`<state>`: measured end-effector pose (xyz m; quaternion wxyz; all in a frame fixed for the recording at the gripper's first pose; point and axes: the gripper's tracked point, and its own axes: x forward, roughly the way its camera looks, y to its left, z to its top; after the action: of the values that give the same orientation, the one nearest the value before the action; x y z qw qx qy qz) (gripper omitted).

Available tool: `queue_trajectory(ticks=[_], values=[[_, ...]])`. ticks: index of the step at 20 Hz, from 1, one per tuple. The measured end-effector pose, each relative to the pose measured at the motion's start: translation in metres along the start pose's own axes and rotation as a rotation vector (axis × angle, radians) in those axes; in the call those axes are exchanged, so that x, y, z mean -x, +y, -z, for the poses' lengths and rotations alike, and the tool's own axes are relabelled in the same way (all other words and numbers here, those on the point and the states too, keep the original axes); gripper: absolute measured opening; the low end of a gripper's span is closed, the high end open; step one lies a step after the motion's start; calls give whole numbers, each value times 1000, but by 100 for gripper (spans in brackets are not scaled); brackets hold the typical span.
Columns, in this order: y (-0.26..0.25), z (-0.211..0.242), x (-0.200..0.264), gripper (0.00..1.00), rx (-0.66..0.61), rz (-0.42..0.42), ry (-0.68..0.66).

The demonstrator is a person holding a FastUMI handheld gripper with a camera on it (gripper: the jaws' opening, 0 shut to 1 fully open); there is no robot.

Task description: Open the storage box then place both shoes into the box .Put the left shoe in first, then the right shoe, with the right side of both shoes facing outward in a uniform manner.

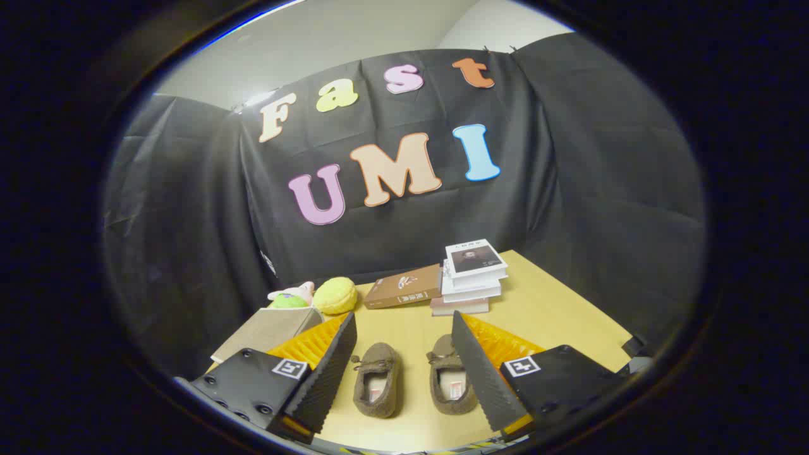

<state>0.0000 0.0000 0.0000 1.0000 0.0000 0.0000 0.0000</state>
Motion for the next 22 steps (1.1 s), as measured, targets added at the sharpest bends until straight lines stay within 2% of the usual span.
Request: queue_trajectory(ticks=[14, 19, 22], values=[[18, -2, -25, 97, -46, -41, 38], [23, 9, -34, 97, -145, -68, 83], [37, 33, -42, 97, -273, -115, 167]])
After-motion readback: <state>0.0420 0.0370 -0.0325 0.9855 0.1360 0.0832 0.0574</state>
